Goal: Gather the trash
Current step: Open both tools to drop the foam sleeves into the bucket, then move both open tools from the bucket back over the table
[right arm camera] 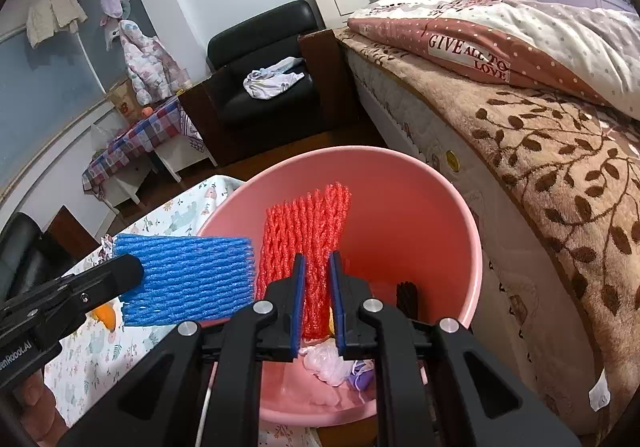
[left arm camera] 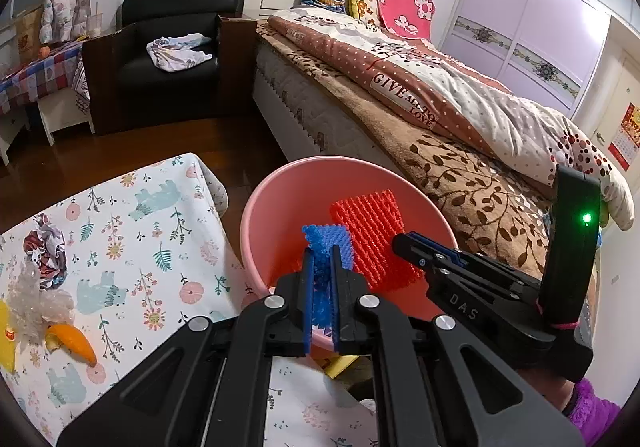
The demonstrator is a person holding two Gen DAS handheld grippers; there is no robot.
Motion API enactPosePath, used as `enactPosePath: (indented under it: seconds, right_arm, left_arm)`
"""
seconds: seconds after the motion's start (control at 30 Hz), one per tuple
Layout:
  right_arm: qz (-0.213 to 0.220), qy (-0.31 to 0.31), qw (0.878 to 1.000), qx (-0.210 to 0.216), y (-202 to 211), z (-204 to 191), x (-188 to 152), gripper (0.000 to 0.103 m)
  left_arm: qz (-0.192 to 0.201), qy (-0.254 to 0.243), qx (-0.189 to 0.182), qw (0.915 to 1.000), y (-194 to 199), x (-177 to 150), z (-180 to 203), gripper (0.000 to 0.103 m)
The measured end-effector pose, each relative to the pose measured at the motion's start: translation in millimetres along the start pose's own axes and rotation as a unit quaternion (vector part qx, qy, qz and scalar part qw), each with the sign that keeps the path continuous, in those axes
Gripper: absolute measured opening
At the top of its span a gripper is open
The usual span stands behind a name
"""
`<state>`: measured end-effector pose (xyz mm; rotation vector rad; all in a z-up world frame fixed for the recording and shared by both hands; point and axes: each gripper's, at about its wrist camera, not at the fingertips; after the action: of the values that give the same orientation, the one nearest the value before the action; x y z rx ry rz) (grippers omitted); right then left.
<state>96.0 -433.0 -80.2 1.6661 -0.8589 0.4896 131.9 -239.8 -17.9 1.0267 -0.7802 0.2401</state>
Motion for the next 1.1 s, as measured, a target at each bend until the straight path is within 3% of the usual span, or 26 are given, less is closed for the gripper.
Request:
enactPosePath:
  seconds: [0.13, 0.17, 0.23, 0.4, 0.5, 0.67, 0.73, 1.1]
  right_arm:
    - [0.0, -0.002, 1.0, 0.0, 0.6, 0.9, 0.4, 0.012]
    - [0.001, -0.002, 1.0, 0.0, 0.9, 0.8, 0.3, 0.012]
    - [0.002, -0.003, 1.0, 0.0, 1.4, 0.7, 0.0, 0.012]
    - [0.002, -0.004, 1.0, 0.001, 1.8, 1.0, 0.2, 0.012]
    - [0.002, -0.006, 1.0, 0.002, 2.2, 1.5, 0.2, 0.02]
    - [0.0, -0.006, 1.0, 0.006, 3.0, -0.6, 1.1, 0.026]
    - [0.001, -0.006, 1.0, 0.01, 4.5, -2.2, 1.3, 0.037]
    - [0.013, 0.012, 0.999, 0.03, 18.4, -22.6, 0.1, 0.039]
  left_arm:
    - [-0.002, 0.006, -0.008, 1.0, -1.3, 1.1, -0.3, 0.008]
    - [-0.002, 0.008, -0.01, 0.9999, -1.0, 1.0, -0.6, 0.011]
    - [0.0, 0.011, -0.012, 0.9999, 0.8, 1.3, -2.3, 0.031]
    - [0.007, 0.012, -0.017, 0.9998, 6.2, 1.9, -3.4, 0.037]
    - [0.007, 0.014, -0.015, 0.9998, 7.4, 1.5, -3.6, 0.045]
    - [0.006, 0.017, -0.012, 0.9998, 10.0, 0.9, -5.3, 0.047]
    - [0.008, 0.018, -0.009, 0.9998, 12.8, 0.6, -6.4, 0.047]
    - [0.013, 0.033, 0.008, 0.9993, 32.8, -6.7, -18.7, 0.047]
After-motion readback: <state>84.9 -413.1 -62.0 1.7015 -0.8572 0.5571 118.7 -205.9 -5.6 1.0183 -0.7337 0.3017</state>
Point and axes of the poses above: each gripper's, at about its wrist camera, not at the fingertips, and y roughly against the way its jaws point, z to its right, x to its top, and after that the axes turned 5 degrees about y, right-handed
